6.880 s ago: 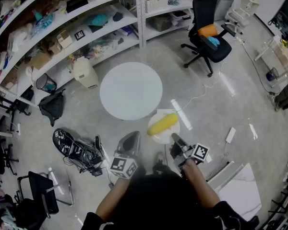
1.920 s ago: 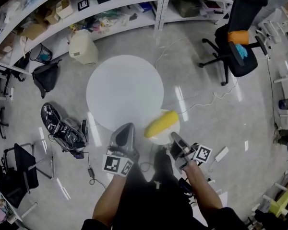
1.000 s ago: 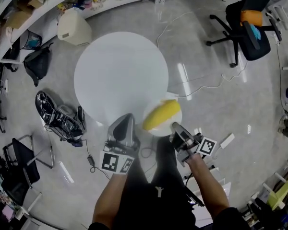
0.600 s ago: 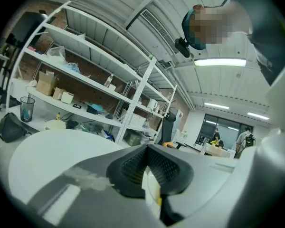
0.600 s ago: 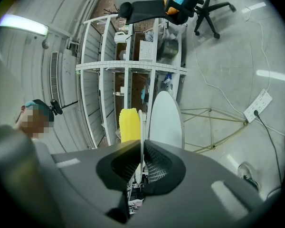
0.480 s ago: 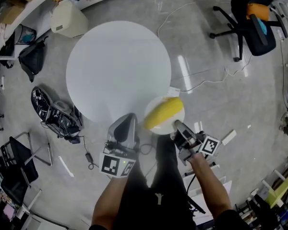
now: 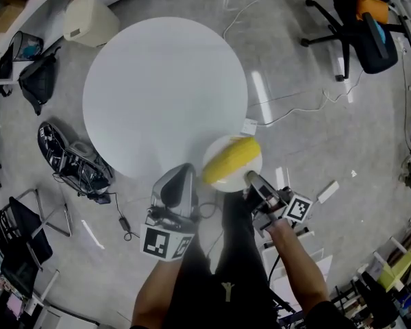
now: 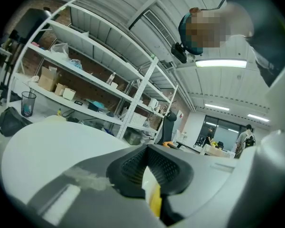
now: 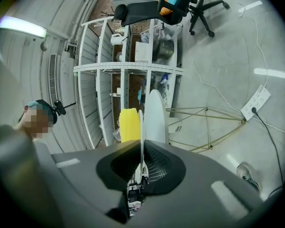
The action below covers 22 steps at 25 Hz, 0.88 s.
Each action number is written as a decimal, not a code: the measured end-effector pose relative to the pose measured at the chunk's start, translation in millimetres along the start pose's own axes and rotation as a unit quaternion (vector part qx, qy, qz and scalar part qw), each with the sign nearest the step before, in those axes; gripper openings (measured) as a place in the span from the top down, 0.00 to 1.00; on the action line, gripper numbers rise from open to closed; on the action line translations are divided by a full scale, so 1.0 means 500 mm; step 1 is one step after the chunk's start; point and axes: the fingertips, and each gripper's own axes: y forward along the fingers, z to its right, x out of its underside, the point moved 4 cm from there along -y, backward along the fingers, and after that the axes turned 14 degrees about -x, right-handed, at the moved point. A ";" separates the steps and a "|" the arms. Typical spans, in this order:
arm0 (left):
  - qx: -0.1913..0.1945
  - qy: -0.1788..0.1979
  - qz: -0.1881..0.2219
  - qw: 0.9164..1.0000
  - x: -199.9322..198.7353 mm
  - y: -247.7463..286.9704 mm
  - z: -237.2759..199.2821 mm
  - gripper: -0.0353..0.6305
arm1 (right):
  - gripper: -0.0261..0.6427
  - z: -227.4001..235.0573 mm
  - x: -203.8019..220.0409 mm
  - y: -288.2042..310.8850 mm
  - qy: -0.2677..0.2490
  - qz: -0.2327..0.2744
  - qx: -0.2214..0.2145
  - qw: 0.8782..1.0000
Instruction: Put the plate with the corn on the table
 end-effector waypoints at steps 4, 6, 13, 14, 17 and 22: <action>0.002 -0.004 -0.004 1.000 0.014 -0.005 -0.013 0.94 | 0.93 0.019 0.013 -0.004 0.005 0.006 0.007 1.000; 0.003 -0.006 -0.006 1.000 0.018 -0.006 -0.015 0.94 | 0.93 0.025 0.015 -0.008 0.005 0.011 0.008 1.000; -0.002 -0.011 -0.005 1.000 0.032 -0.007 -0.025 0.94 | 0.93 0.049 0.017 -0.009 0.007 0.022 0.010 1.000; -0.002 -0.012 -0.005 1.000 0.034 -0.008 -0.025 0.94 | 0.93 0.052 0.017 -0.009 0.007 0.023 0.011 1.000; -0.001 -0.013 -0.004 1.000 0.038 -0.008 -0.026 0.94 | 0.93 0.061 0.019 -0.007 0.006 0.026 0.012 1.000; -0.001 -0.014 -0.002 1.000 0.040 -0.008 -0.032 0.94 | 0.93 0.076 0.024 -0.003 0.006 0.033 0.017 0.999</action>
